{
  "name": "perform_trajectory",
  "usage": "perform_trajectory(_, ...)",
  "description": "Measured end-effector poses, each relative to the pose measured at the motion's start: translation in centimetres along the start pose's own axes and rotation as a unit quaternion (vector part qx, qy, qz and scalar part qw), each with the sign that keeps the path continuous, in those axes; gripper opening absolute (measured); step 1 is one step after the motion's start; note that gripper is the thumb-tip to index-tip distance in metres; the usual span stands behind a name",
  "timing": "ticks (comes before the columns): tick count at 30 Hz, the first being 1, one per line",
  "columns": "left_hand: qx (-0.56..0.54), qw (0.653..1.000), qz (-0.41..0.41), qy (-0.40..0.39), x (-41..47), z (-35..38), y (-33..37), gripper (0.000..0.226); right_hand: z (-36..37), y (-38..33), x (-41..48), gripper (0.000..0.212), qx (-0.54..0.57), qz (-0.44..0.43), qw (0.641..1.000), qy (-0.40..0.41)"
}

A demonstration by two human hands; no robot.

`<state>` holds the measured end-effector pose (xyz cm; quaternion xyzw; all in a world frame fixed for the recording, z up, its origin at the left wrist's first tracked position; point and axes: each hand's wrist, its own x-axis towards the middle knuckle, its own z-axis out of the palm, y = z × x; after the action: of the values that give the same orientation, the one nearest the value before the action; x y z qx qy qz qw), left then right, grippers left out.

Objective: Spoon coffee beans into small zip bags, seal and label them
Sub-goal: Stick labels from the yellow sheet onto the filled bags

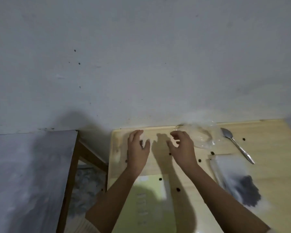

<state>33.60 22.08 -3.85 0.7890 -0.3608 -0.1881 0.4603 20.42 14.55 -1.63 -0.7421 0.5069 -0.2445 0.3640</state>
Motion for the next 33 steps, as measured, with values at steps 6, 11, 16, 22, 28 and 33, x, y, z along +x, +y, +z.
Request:
perform_trajectory(6,-0.069,0.98,0.035,-0.181,-6.9,8.8,6.2,0.033,-11.4,5.9,-3.7,0.023,-0.031,0.086,0.985,0.146)
perform_trajectory(11,-0.013,0.956,0.008,-0.294,-12.1,15.1,8.5,0.059,-17.0,12.9,-7.8,0.048,-0.117,0.2,0.969,0.085)
perform_trajectory(16,0.044,0.941,-0.022,-0.335,-14.7,18.4,9.0,0.072,-17.6,16.6,-9.6,0.059,-0.118,0.243,0.963,-0.004)
perform_trajectory(22,0.024,0.956,-0.029,-0.29,-14.4,19.2,9.6,0.069,-17.3,16.6,-8.9,0.045,-0.091,0.198,0.973,0.071)
perform_trajectory(28,-0.088,0.984,-0.017,-0.154,-11.4,15.2,12.1,0.058,-16.3,12.2,-6.9,0.037,-0.001,0.095,0.99,0.099)
perform_trajectory(33,-0.142,0.989,-0.032,-0.038,-8.9,7.3,9.4,0.058,-10.3,6.0,-7.3,0.052,0.058,0.057,0.996,0.044)
